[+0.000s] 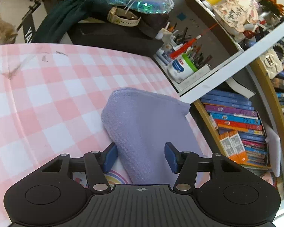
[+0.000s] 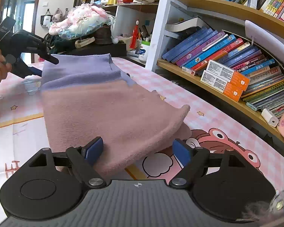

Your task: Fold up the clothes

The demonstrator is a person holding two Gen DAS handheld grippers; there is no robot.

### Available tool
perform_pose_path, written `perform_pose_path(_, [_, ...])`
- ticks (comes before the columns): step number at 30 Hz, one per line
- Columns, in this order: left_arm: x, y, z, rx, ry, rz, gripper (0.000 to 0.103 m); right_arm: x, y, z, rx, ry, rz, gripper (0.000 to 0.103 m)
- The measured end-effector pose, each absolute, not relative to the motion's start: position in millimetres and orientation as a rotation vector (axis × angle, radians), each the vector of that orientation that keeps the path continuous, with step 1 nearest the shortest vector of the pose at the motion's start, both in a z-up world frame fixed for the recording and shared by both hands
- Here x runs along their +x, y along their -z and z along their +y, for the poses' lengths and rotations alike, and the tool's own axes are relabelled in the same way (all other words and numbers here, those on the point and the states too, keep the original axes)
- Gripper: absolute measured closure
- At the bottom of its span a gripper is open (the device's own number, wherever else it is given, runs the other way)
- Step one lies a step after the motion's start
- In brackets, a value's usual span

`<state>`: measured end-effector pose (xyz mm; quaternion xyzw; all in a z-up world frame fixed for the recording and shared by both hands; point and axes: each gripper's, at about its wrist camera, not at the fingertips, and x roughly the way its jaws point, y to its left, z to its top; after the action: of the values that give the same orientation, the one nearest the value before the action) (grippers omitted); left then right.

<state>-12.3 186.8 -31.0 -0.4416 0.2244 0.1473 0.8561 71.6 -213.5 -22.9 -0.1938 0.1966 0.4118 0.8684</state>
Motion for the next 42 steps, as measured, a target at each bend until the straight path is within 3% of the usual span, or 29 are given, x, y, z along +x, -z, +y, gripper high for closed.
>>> perform_pose_path(42, [-20, 39, 187, -0.904, -0.237, 0.409, 0.04, 82, 23, -220, -0.343, -0.873, 0.467, 0.016])
